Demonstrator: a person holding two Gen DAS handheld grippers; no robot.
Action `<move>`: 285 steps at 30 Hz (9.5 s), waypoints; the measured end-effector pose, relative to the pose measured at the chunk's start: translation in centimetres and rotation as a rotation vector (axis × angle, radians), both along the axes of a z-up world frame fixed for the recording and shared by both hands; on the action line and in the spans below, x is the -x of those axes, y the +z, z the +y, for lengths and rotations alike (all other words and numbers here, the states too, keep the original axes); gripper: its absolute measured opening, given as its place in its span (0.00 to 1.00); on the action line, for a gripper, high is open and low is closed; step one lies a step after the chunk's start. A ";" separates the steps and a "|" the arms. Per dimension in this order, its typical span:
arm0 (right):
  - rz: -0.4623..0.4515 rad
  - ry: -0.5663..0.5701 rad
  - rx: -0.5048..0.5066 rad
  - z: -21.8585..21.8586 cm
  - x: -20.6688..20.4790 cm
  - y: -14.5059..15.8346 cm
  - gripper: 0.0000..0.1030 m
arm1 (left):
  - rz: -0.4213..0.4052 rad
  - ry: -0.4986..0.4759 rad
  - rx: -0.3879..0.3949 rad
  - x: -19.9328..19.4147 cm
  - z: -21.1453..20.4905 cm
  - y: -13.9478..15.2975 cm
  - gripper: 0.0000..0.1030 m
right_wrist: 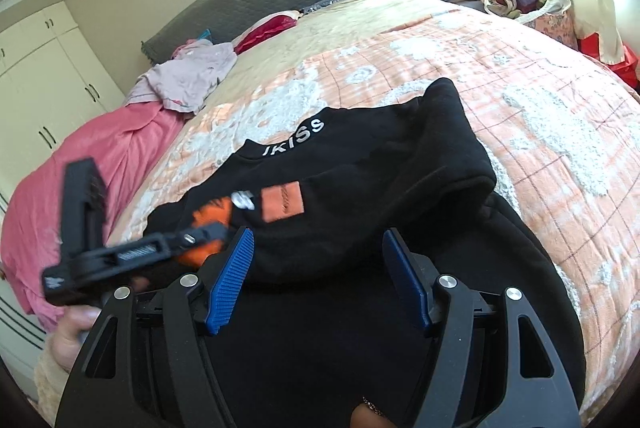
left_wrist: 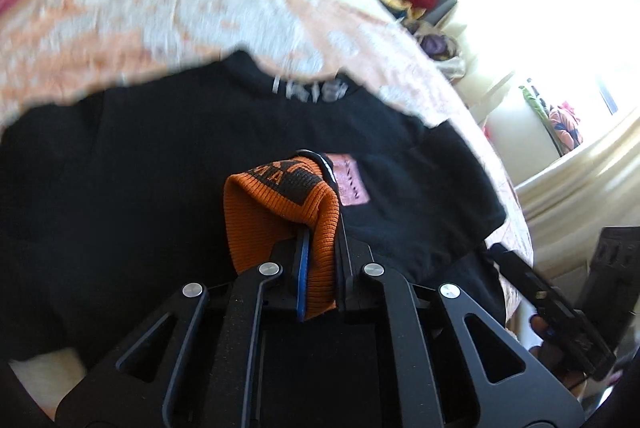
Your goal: Fold small clothes
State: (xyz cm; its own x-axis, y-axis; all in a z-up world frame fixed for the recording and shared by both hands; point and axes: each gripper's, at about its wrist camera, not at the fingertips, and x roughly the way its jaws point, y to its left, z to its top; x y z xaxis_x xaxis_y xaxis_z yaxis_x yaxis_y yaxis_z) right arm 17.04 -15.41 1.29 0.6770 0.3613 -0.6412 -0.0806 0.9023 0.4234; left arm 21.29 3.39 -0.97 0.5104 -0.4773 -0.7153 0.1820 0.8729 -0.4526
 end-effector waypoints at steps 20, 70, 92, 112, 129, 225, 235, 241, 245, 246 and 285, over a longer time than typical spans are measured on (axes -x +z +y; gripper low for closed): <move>0.052 -0.079 0.136 -1.3 -0.8 -1.0 0.64 | -0.091 0.153 -0.157 1.2 5.9 3.8 0.19; 0.018 0.031 0.215 4.9 -0.8 0.6 0.95 | -0.115 0.335 -0.245 8.3 9.3 3.3 0.91; -0.073 0.278 0.229 14.7 -0.4 3.8 0.95 | -0.069 0.628 -0.208 15.0 18.0 3.0 0.91; -0.096 0.469 0.243 22.6 0.8 4.1 0.95 | 0.022 0.705 -0.060 19.7 23.2 1.6 0.91; -0.090 0.478 0.213 22.5 1.6 4.0 0.95 | 0.106 0.756 0.163 19.2 25.8 -2.2 0.88; 0.116 0.168 0.151 9.6 -3.6 -2.7 0.77 | -0.229 0.263 -0.234 2.9 7.4 5.5 0.78; 0.095 0.238 0.147 12.6 -4.7 -4.4 0.28 | -0.196 0.402 -0.163 2.8 13.0 4.5 0.83; -0.008 0.282 0.143 13.6 -4.2 -1.7 0.12 | -0.170 0.475 -0.129 3.7 15.7 3.8 0.83; -0.097 0.302 0.144 13.7 -4.2 1.4 0.12 | -0.174 0.525 -0.123 4.2 17.1 3.9 0.83; -0.121 0.304 0.151 13.6 -4.2 2.2 0.12 | -0.174 0.536 -0.119 4.2 17.3 3.9 0.83; -0.097 -0.041 0.491 2.5 -6.4 0.3 0.27 | -0.224 0.206 -0.240 2.3 5.9 1.8 0.83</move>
